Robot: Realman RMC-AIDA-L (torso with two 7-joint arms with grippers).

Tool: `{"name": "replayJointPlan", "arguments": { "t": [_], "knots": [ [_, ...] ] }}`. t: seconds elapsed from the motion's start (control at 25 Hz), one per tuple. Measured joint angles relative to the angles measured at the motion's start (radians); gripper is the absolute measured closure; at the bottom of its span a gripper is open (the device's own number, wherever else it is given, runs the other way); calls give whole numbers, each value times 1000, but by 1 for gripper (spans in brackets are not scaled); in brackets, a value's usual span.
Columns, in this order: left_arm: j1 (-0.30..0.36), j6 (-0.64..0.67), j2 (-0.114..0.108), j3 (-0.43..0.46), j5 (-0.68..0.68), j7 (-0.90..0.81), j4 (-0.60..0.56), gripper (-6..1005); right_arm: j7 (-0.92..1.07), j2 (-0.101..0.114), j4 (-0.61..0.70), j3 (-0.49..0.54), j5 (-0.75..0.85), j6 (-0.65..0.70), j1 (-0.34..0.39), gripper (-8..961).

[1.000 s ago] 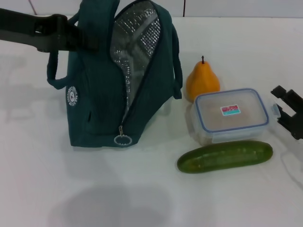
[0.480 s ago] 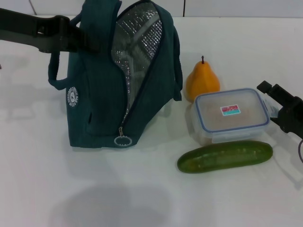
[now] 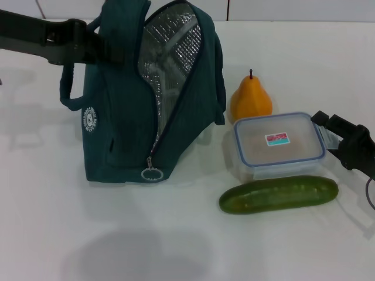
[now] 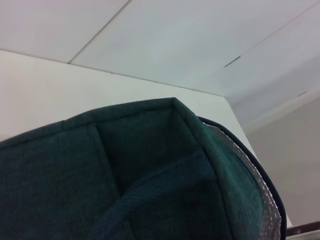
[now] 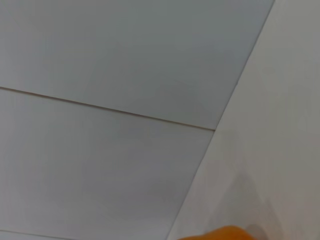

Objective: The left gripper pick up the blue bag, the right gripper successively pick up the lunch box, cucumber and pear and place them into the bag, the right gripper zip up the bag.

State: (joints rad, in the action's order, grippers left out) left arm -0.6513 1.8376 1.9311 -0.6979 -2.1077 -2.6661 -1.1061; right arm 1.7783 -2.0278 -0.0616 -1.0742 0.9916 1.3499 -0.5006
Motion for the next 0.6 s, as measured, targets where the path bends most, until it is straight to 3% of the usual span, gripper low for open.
{"name": "replayJointPlan", "arguments": {
  "t": [0.24, 0.6],
  "knots": [
    [-1, 1, 0, 0, 0, 0, 0, 949, 0, 0, 0, 5, 0, -1, 2, 623],
    [2, 4, 0, 0, 2, 0, -15, 950, -7, 0, 0, 7, -1, -2, 5, 774]
  ]
}}
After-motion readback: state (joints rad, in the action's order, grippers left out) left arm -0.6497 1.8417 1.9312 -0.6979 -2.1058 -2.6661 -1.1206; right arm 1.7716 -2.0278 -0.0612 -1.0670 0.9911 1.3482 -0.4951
